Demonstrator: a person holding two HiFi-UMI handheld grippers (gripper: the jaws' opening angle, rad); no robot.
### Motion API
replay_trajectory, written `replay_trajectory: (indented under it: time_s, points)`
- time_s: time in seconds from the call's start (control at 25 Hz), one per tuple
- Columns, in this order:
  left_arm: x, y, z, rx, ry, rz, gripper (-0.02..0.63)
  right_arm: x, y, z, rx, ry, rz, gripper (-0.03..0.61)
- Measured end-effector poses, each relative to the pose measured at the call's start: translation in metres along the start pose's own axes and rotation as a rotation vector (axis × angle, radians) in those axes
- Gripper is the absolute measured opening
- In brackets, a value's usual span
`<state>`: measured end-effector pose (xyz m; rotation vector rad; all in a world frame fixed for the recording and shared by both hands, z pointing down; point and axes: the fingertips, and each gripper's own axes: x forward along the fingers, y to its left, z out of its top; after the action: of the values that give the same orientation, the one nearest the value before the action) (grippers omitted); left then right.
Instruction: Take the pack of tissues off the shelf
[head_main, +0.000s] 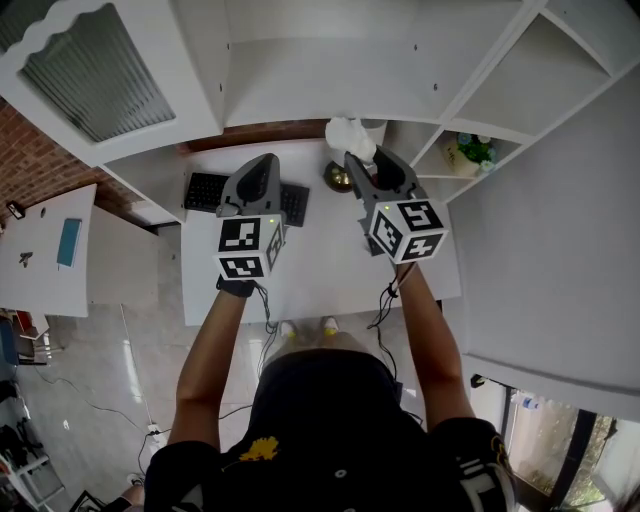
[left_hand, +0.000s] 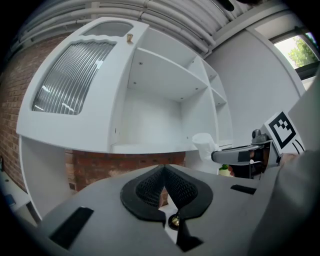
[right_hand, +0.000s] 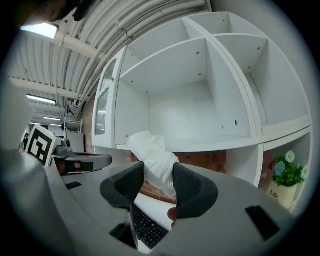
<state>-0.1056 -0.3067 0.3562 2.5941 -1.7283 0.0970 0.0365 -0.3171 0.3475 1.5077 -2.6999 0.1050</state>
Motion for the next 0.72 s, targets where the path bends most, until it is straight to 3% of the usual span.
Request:
replay_trajectory:
  time_s: [0.72]
  points:
    - [-0.02, -0.013, -0.09, -0.033, 0.13, 0.013, 0.018, -0.013, 0.015, -0.109, 0.106, 0.173, 0.023, 0.183]
